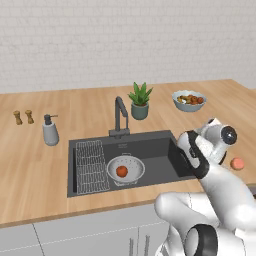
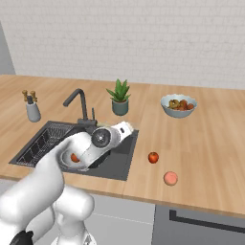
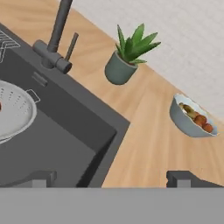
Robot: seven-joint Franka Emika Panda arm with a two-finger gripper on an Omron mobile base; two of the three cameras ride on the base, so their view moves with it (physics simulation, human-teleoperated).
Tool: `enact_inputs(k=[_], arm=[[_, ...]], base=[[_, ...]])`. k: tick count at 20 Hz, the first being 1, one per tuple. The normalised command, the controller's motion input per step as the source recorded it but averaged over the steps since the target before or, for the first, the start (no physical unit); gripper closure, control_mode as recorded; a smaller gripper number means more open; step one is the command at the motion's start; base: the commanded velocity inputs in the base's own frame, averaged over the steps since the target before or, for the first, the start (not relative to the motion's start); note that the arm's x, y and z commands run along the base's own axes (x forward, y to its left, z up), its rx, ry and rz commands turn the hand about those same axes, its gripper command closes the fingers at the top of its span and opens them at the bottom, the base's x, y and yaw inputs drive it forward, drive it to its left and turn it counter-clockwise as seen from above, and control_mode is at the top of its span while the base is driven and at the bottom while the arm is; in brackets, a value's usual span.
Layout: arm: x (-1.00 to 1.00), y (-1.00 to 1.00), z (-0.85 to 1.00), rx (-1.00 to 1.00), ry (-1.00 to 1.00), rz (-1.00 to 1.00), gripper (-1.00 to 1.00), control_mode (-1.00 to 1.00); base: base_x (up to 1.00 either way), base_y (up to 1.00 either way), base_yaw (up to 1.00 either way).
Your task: Put the colander in the sink, put the apple, orange, peach in the colander, and turn on the sink faucet and pour water over the colander.
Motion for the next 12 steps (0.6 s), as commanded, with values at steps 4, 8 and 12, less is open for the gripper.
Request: enact_inputs(k=[4, 8, 12], arm=[[0.00, -0.91, 0.33, -0.23, 0.56, -0.36, -1.00, -1.00], [0.00, -0.83, 0.09, -0.12, 0.51, -0.32, -1.00, -1.00], [0.00, -0.62, -0.08, 0.13, 0.09, -0.18, -1.00, -1.00]], base=[[0.00, 0.00, 0.00], [0.00, 0.00, 0.00], [0.00, 0.00, 0.00]])
